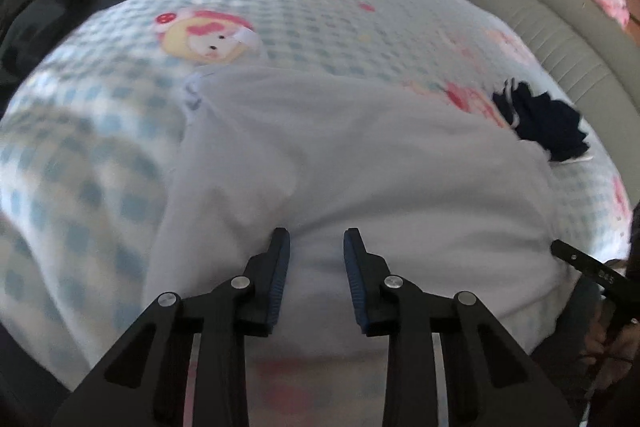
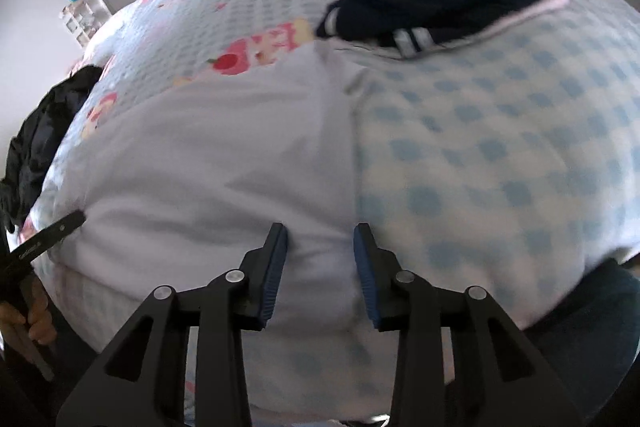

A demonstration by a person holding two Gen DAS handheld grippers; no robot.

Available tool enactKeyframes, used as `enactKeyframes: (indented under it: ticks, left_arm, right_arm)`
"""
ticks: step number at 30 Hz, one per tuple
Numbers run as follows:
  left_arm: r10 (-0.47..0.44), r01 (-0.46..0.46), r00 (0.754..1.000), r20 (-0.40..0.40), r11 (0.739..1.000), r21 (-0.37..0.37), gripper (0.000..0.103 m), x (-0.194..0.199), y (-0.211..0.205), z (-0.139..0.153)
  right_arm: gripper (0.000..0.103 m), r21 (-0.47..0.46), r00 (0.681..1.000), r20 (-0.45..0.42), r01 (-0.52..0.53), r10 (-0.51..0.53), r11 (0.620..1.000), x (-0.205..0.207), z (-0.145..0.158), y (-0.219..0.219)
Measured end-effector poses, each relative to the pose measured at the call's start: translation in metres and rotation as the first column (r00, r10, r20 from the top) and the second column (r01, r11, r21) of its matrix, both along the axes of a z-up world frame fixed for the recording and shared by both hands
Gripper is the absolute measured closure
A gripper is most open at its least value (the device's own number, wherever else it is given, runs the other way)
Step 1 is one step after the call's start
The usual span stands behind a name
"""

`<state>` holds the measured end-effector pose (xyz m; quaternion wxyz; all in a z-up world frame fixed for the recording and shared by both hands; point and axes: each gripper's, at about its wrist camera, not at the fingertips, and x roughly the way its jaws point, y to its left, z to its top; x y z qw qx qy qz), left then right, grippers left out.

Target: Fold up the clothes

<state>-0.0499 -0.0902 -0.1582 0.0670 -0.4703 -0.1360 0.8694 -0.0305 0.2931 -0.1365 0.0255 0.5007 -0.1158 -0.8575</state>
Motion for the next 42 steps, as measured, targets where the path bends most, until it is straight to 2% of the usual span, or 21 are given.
enactKeyframes:
  ticks: [4,6,8,11,14,18,22,24,25,30,34,36,39,42]
  left_arm:
    - [-0.038,0.041,0.998,-0.054,0.998,0.047,0.069,0.013,0.008,0.012]
    - [-0.057,0.059,0.996,-0.064,0.998,0.031,0.066,0.015,0.019,0.014]
    - [-0.064,0.064,0.997,-0.046,0.998,0.002,0.063,0.017,0.027,0.011]
    - [-0.058,0.058,0.998,0.002,0.998,-0.037,0.063,0.02,0.033,0.002]
    - [-0.05,0.05,0.999,0.005,0.999,0.004,0.059,0.029,0.028,0.002]
    - [-0.049,0.049,0.999,0.009,0.999,0.023,0.058,0.026,0.025,-0.001]
    - [-0.066,0.066,0.998,0.004,0.998,0.024,0.058,0.028,0.031,0.0]
    - [-0.077,0.077,0.997,0.001,0.997,0.025,0.058,0.03,0.034,0.0]
    - [-0.086,0.086,0.996,0.0,0.996,0.036,0.058,0.03,0.036,0.002]
    - [-0.193,0.193,0.981,-0.001,0.977,0.087,0.058,0.023,0.064,0.014]
    - [-0.31,0.311,0.95,-0.027,0.945,0.102,0.058,0.008,0.114,0.033]
    - [-0.356,0.357,0.934,-0.031,0.929,0.095,0.058,0.001,0.137,0.038]
    - [-0.418,0.418,0.908,-0.021,0.905,0.076,0.058,-0.013,0.177,0.04]
    - [-0.442,0.441,0.897,-0.01,0.893,0.086,0.058,-0.027,0.205,0.042]
  right_arm:
    - [0.062,-0.07,0.999,-0.036,0.037,-0.04,0.997,0.01,0.008,0.012]
    - [0.057,-0.109,0.998,-0.043,0.037,-0.042,0.993,0.012,0.008,0.014]
    - [0.052,-0.158,1.0,-0.001,0.022,-0.022,0.987,0.009,-0.003,0.012]
    - [0.051,-0.157,0.999,0.041,0.007,0.0,0.988,0.005,-0.019,0.006]
    - [0.04,-0.167,0.999,0.036,-0.004,0.01,0.986,0.002,-0.023,0.005]
    - [0.035,-0.17,0.998,0.059,-0.021,0.031,0.985,-0.011,-0.028,0.003]
    - [0.078,-0.102,0.996,0.049,-0.075,0.081,0.992,-0.02,-0.024,-0.008]
    - [0.09,-0.127,0.997,0.02,-0.074,0.077,0.989,-0.018,-0.016,-0.006]
    - [0.093,-0.147,0.997,0.003,-0.073,0.074,0.986,-0.017,-0.012,-0.004]
    - [0.095,-0.215,0.995,-0.054,-0.098,0.089,0.972,-0.014,0.003,0.0]
    - [0.089,-0.177,0.995,-0.077,-0.077,0.064,0.981,-0.006,0.015,0.001]
    - [0.083,-0.182,0.995,-0.097,-0.04,0.022,0.982,0.001,0.022,0.013]
    - [0.083,-0.2,0.99,-0.12,0.053,-0.078,0.978,0.01,0.03,0.041]
    - [0.082,-0.165,0.987,-0.066,0.136,-0.148,0.977,0.007,0.019,0.065]
